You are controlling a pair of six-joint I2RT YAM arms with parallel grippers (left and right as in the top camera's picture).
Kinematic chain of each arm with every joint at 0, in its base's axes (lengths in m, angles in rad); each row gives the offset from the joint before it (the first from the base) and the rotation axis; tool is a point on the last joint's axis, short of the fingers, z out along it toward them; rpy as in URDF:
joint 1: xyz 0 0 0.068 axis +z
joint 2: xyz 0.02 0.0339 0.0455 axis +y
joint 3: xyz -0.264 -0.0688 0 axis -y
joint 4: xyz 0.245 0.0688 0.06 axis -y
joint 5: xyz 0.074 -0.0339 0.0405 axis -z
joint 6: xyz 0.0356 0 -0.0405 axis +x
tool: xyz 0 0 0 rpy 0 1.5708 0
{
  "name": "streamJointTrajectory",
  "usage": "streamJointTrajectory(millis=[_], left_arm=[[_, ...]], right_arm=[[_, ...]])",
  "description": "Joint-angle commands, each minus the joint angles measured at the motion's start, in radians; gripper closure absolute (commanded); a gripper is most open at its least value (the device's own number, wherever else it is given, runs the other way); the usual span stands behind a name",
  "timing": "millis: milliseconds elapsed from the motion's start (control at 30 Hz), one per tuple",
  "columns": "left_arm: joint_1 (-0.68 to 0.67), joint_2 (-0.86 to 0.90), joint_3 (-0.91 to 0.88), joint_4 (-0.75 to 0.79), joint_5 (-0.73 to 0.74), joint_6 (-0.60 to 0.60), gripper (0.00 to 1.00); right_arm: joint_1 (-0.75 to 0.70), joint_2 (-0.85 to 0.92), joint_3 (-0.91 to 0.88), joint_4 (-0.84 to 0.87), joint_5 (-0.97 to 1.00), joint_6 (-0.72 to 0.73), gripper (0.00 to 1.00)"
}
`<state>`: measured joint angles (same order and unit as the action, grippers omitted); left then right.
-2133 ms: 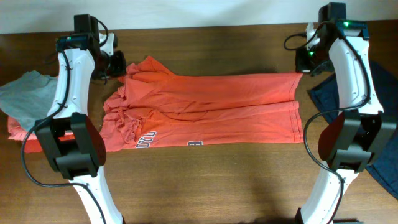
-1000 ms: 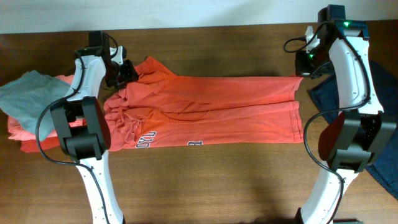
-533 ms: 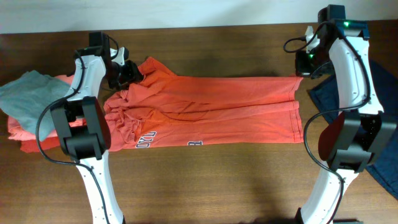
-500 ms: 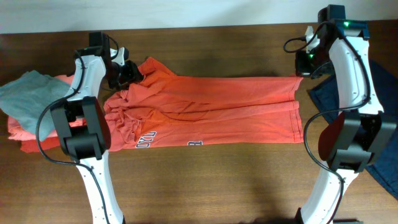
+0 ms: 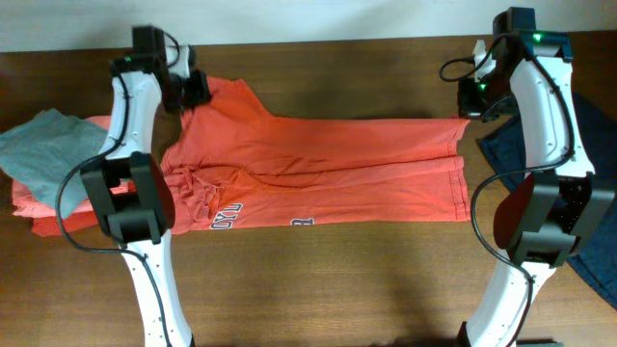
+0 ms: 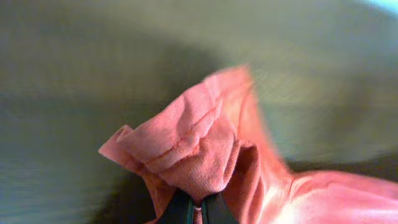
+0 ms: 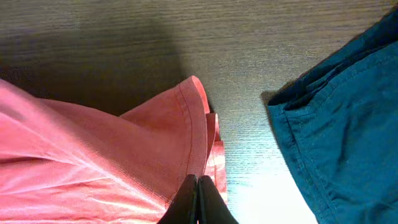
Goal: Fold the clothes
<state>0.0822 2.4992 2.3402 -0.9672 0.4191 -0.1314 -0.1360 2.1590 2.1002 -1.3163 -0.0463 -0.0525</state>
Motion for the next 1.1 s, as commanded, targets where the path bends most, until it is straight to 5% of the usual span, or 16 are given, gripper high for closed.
streamJointTrajectory(millis=[0, 200, 367, 833, 1067], left_arm=[[0.007, -0.013, 0.164, -0.018, 0.004, 0.016, 0.98], [0.006, -0.012, 0.209, -0.134, 0.000, 0.041, 0.93], [0.006, -0.012, 0.209, -0.289, -0.146, 0.058, 0.92], [0.006, -0.012, 0.209, -0.700, -0.353, 0.080, 1.00], [0.006, -0.012, 0.160, -0.721, -0.349, 0.080, 1.00]], right_arm=[[0.004, -0.010, 0.007, 0.006, -0.002, 0.005, 0.96], [0.004, -0.010, 0.007, 0.006, -0.002, 0.005, 0.96], [0.004, -0.010, 0.007, -0.004, -0.002, 0.005, 0.96], [-0.001, -0.010, -0.060, -0.150, 0.111, 0.005, 0.96], [-0.023, -0.010, -0.175, -0.104, 0.112, 0.005, 0.96]])
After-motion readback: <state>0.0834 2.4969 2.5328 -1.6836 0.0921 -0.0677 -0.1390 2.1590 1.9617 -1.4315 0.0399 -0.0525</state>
